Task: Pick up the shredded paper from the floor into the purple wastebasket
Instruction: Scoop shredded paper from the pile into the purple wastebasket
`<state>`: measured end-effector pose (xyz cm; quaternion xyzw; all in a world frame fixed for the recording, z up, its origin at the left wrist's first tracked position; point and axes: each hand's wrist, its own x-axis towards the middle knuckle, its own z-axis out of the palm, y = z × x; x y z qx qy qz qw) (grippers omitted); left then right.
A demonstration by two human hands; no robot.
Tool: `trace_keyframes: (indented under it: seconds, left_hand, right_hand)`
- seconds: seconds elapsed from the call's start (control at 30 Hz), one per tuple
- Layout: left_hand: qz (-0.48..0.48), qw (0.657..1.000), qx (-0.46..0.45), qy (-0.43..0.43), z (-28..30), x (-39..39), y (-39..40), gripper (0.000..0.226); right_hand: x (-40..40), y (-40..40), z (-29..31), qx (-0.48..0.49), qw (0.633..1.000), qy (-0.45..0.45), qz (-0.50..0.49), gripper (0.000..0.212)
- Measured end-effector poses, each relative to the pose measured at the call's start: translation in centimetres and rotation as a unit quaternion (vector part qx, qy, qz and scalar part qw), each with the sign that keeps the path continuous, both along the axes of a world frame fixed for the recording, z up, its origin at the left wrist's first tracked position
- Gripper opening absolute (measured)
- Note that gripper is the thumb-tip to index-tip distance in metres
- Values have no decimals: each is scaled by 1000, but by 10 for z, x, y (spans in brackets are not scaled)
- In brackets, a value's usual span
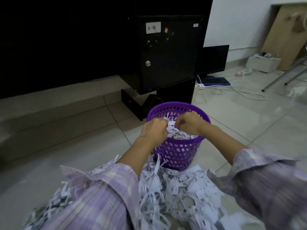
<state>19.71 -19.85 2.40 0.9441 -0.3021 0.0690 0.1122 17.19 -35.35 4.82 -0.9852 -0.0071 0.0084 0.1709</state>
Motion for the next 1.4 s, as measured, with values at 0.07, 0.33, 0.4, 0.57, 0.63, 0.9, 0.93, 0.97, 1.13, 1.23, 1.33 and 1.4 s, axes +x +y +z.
trace_keyframes:
  seconds: [0.07, 0.33, 0.4, 0.57, 0.63, 0.9, 0.93, 0.97, 1.13, 1.23, 1.33, 1.4]
  left_hand:
    - [10, 1000, -13, 15, -2, -11, 13, 23]
    - [49, 994, 15, 101, -49, -90, 95, 28]
    - [61, 990, 20, 129, -69, -107, 115, 28]
    - [85, 978, 60, 181, -115, -152, 159, 31]
    - [88, 973, 88, 197, -135, -168, 176, 36]
    - [154, 945, 30, 285, -193, -191, 229, 57]
    - [157, 944, 10, 290, -195, -192, 231, 54]
    - [154, 943, -15, 294, -195, -193, 232, 49]
    - [136, 933, -94, 319, -201, -199, 232, 33]
    - [142, 922, -136, 334, -200, -204, 230, 21]
    - [139, 911, -165, 352, -197, -213, 227, 18]
    - [122, 908, -180, 358, -193, -217, 226, 17]
  right_hand:
    - [-14, 10, -3, 8, 1000, 2, 6, 21]
    - [-96, 67, -49, 61, 996, 63, 7, 21]
    - [-116, 80, -67, 78, 994, 77, 4, 22]
    - [-160, 118, -131, 112, 985, 131, -9, 25]
    - [-175, 135, -157, 101, 979, 177, -12, 39]
    - [-218, 202, -235, 171, 930, 311, -95, 131]
    - [-220, 211, -241, 176, 929, 311, -97, 136]
    - [-221, 220, -246, 180, 928, 310, -98, 140]
    - [-223, 258, -259, 194, 945, 247, -94, 122]
    - [-228, 266, -263, 113, 968, 205, -91, 88]
    - [-232, 259, -257, 88, 978, 176, -67, 59]
    - [-229, 246, -251, 116, 978, 160, -64, 41]
